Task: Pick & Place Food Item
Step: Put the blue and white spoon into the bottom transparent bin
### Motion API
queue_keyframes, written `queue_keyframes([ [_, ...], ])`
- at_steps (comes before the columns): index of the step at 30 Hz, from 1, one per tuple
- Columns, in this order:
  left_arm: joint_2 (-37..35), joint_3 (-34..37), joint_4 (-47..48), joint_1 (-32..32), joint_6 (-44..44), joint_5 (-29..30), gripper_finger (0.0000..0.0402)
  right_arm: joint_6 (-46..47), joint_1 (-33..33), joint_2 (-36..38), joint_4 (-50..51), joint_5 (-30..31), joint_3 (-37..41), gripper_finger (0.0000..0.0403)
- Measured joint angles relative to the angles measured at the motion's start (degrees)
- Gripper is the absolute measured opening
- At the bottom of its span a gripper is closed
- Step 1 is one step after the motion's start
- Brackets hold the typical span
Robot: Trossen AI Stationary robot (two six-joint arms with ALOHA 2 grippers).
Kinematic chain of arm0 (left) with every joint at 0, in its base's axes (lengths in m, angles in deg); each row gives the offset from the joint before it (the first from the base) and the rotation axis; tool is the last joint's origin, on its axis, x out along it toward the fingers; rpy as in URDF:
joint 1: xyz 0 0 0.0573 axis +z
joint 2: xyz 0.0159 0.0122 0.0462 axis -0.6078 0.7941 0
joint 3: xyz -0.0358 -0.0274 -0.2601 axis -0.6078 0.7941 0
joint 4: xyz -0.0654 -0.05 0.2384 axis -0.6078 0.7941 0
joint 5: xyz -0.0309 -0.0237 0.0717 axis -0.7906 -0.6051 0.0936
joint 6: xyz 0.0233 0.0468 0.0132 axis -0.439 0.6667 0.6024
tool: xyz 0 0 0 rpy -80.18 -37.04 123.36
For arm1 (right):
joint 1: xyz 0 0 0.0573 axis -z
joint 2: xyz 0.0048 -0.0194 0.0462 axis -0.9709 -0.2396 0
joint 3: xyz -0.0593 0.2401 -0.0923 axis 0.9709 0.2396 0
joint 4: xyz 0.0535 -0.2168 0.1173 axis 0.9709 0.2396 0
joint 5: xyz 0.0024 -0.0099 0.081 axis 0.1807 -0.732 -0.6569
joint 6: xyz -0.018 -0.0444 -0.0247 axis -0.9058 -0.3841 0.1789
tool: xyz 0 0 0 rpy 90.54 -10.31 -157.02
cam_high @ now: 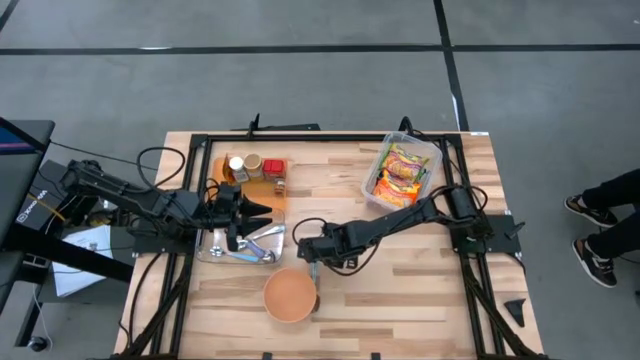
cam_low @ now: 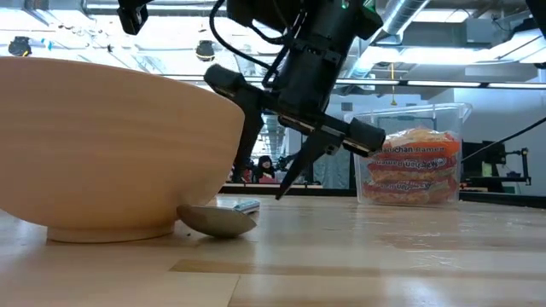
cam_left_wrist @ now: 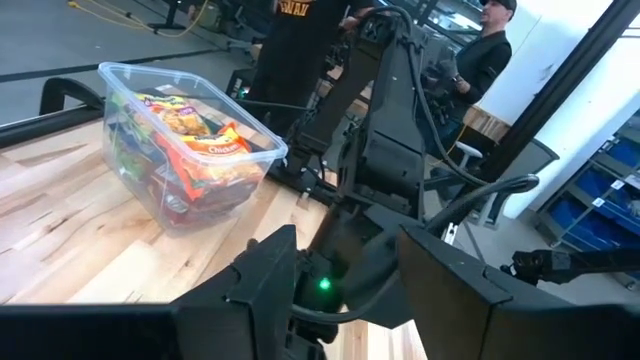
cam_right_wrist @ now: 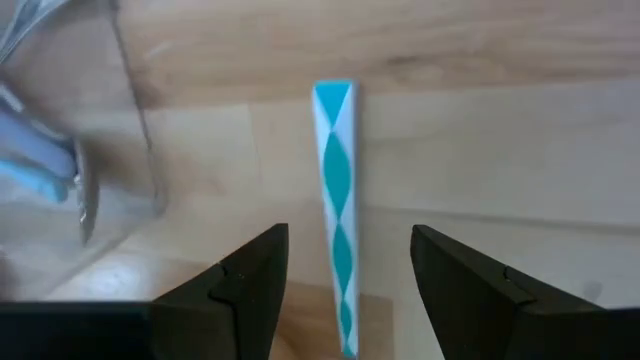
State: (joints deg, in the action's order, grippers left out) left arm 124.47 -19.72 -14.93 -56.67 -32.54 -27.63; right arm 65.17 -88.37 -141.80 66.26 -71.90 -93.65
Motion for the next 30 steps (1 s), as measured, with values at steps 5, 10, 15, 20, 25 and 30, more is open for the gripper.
queue_keyframes([
  [5, 0.0, 0.0, 0.06, 0.0, 0.02, 0.01, 0.0168, -0.86, 0.86, 0.0, -0.66, 0.14, 0.23, 0.0207],
  [10, 0.01, 0.0, 0.09, 0.0, 0.02, 0.01, 0.0168, -0.9, 0.83, -1.09, -1.09, 0.32, 0.12, 0.0207],
  [15, 0.02, 0.0, 0.19, 0.04, 0.04, 0.03, 0.0168, -0.86, 0.07, -3.19, -4.33, -1.34, -0.1, 0.0207],
  [20, 0.0, 0.0, 0.0, 0.04, 0.13, 0.03, 0.0168, -0.55, -0.45, -3.38, -1.32, -0.09, -0.21, 0.0206],
  [25, 0.0, 0.0, -0.02, 0.04, 0.52, 0.05, 0.0168, -1.17, -0.89, -3.3, 2.98, 0.06, -0.23, 0.0188],
  [30, 0.02, 0.0, -0.04, 0.04, 0.52, 0.05, 0.0168, -1.72, -1.28, -3.25, 8.38, 0.35, -0.21, 0.0159],
])
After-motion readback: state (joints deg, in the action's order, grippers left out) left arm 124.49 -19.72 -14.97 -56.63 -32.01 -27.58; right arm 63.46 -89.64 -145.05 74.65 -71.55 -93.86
